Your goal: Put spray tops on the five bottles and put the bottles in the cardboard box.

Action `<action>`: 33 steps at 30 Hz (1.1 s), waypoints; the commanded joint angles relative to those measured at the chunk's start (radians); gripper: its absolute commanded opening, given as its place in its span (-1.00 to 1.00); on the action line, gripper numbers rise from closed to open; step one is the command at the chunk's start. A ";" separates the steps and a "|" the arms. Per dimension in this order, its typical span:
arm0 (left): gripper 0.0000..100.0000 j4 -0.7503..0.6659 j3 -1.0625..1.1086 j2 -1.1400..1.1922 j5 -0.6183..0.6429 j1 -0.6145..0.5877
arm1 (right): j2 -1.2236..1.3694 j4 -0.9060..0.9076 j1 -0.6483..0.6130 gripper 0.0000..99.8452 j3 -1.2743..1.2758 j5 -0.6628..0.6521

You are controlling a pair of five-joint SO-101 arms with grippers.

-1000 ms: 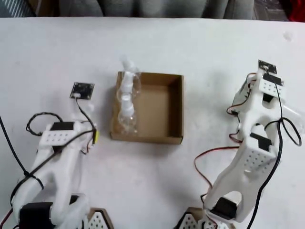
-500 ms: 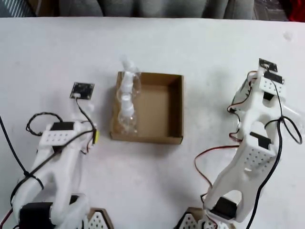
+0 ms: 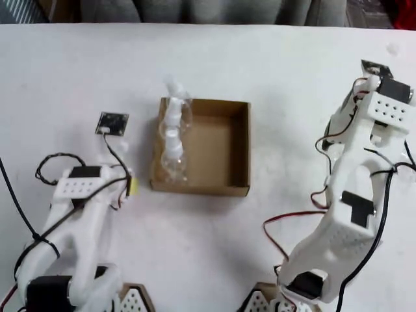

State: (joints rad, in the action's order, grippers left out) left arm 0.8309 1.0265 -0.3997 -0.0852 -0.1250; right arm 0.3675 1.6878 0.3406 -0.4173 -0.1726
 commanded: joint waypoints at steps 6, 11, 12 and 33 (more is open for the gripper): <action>-0.32 0.015 -0.003 -0.005 -0.003 -0.047 | -0.220 -0.068 0.005 -0.97 0.226 -0.051; -0.32 0.018 -0.003 -0.001 -0.008 -0.051 | -0.309 -0.068 0.005 -0.97 0.301 -0.068; -0.33 0.018 -0.002 -0.001 -0.008 -0.051 | -0.323 -0.068 0.005 -0.97 0.308 -0.068; -0.93 0.055 -0.146 0.231 -0.011 -0.013 | -0.375 -0.031 0.001 -0.97 0.318 -0.071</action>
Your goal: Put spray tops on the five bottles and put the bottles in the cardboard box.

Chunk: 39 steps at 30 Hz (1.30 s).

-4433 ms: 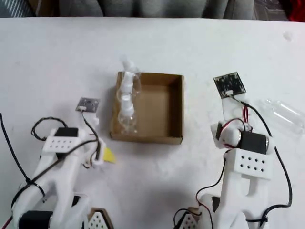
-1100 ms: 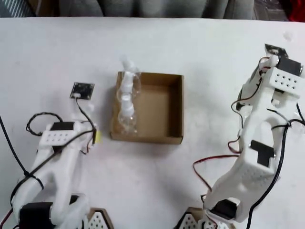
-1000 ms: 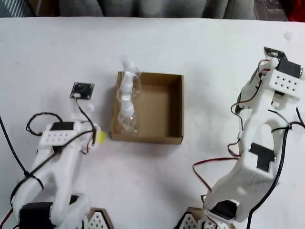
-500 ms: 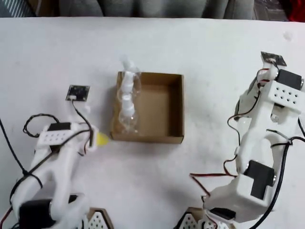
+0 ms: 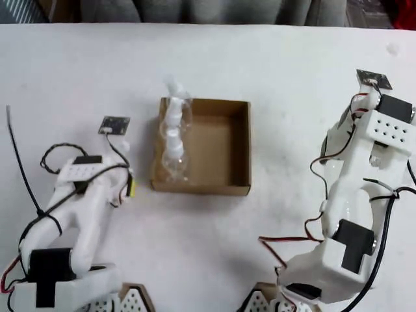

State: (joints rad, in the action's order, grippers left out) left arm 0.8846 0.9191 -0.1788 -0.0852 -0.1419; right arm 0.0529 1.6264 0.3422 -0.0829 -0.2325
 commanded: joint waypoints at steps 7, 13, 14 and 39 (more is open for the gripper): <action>-0.96 0.051 -0.055 -0.042 -0.003 0.001 | -0.265 0.090 -0.033 -0.97 0.038 -0.048; -0.96 0.222 -0.069 -0.346 -0.003 0.001 | -0.529 0.076 -0.130 -0.97 0.233 -0.052; -0.96 0.244 -0.064 -0.404 -0.003 0.001 | -0.575 0.061 -0.153 -0.97 0.265 -0.049; -0.95 0.341 -0.361 -0.947 0.419 -0.289 | -1.552 -0.756 -0.777 -0.97 0.954 -0.048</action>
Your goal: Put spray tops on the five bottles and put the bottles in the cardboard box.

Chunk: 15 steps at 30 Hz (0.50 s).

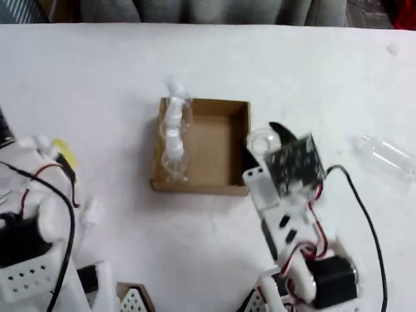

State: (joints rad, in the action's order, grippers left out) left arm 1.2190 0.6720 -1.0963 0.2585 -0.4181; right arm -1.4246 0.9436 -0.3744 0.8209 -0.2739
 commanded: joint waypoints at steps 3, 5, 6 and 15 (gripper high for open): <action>-0.95 0.008 -0.172 -0.031 0.132 -0.010 | -0.156 -0.137 -0.105 -0.97 0.133 -0.006; -0.95 0.008 -0.212 -0.033 0.147 -0.007 | -0.197 -0.145 -0.128 -0.97 0.166 -0.003; -0.95 0.008 -0.233 -0.033 0.144 -0.005 | -0.213 -0.142 -0.134 -0.97 0.175 0.017; -0.95 0.072 -0.307 -0.035 0.140 -0.010 | -0.240 0.036 0.044 -0.97 0.170 0.043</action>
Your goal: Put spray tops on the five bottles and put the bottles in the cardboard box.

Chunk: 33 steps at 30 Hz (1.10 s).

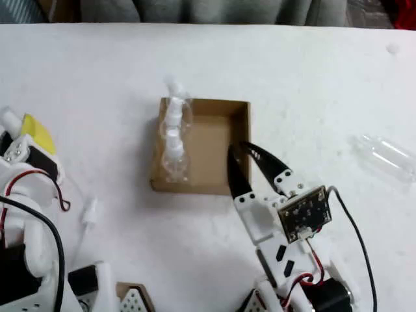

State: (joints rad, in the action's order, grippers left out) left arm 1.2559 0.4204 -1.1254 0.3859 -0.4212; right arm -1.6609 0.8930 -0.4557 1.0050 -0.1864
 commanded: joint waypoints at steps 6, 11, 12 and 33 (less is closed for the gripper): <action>-0.95 0.051 -0.060 -0.005 -0.089 -0.002 | 0.047 0.194 0.440 -0.97 -0.034 -0.103; -0.95 0.063 -0.026 -0.005 -0.170 -0.008 | 0.216 0.226 0.570 -0.97 -0.100 -0.173; -0.95 0.069 -0.014 -0.005 -0.178 -0.008 | 0.269 0.226 0.585 -0.97 -0.114 -0.192; -0.95 -0.025 0.298 -0.005 -0.288 -0.008 | 1.374 0.495 0.611 -0.85 -0.824 -1.045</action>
State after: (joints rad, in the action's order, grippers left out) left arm 1.2927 0.7043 -1.1162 0.1082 -0.4212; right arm -0.3598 1.3656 0.1565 0.2670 -0.9060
